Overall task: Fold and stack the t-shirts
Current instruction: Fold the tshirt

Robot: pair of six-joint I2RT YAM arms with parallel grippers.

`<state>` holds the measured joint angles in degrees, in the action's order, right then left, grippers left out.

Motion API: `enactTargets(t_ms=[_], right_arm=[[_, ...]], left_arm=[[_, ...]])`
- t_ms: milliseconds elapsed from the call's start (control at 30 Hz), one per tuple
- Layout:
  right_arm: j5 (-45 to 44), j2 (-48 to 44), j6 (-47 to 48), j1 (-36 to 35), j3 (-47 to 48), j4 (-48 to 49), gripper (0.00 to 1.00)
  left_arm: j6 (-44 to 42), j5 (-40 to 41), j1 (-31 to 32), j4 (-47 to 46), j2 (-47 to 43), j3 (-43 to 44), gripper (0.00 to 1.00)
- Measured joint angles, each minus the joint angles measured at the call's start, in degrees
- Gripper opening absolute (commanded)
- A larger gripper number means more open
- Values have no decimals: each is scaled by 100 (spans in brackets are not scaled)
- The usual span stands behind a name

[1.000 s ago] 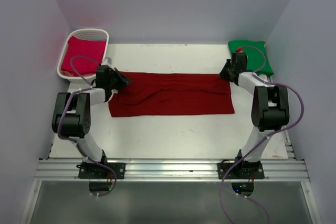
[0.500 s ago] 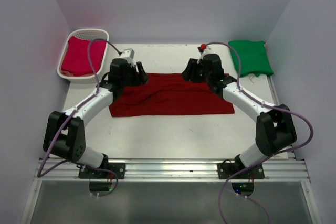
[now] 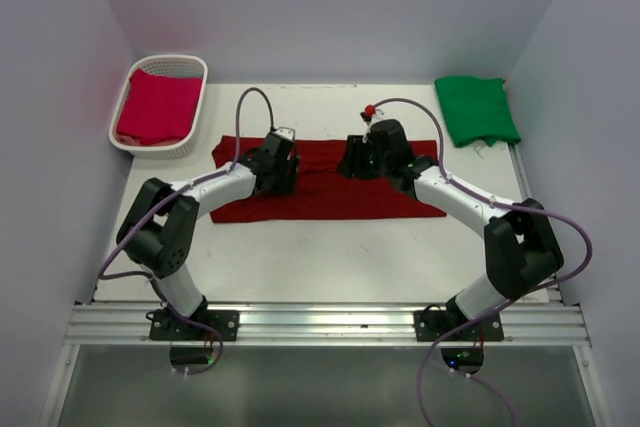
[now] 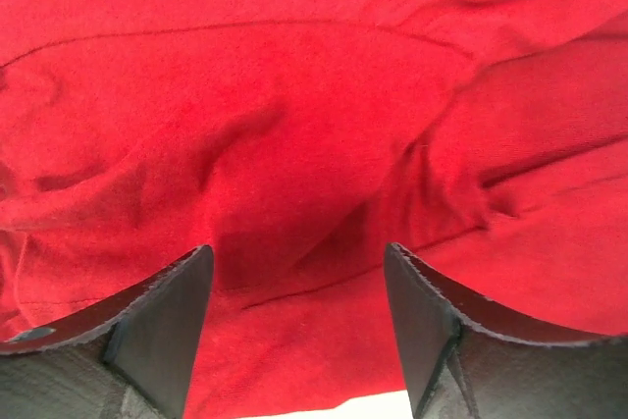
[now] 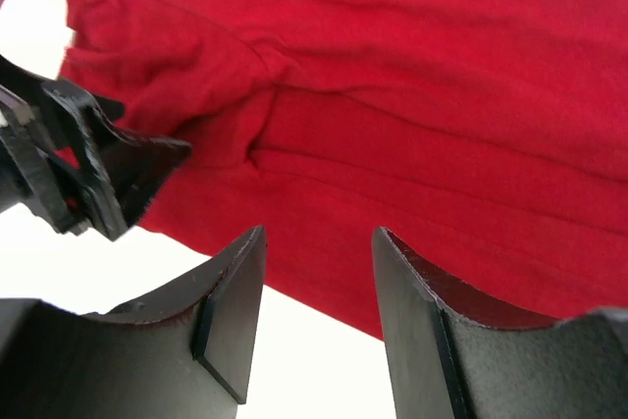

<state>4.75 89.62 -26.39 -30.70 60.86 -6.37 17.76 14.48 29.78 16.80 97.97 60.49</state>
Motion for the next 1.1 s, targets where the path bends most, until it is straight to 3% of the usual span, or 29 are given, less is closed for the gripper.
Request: enactTargets(t_ms=[367,567,700,800,1100], right_arm=[[-79,-2,4,0,-273,-4,46],[-118,-7,4,0,-297,-2,41],[-144,-13,2,0,-326,-7,38],[-203,-13,2,0,-326,-7,37],[-221,-13,0,0,-326,-11,32]], left_arm=[[-92,719,33,337,452,221,60],[-85,973,35,407,671,308,46],[-83,1058,37,455,695,343,30],[-81,1088,37,496,691,367,25],[-81,1086,37,664,584,568,26]])
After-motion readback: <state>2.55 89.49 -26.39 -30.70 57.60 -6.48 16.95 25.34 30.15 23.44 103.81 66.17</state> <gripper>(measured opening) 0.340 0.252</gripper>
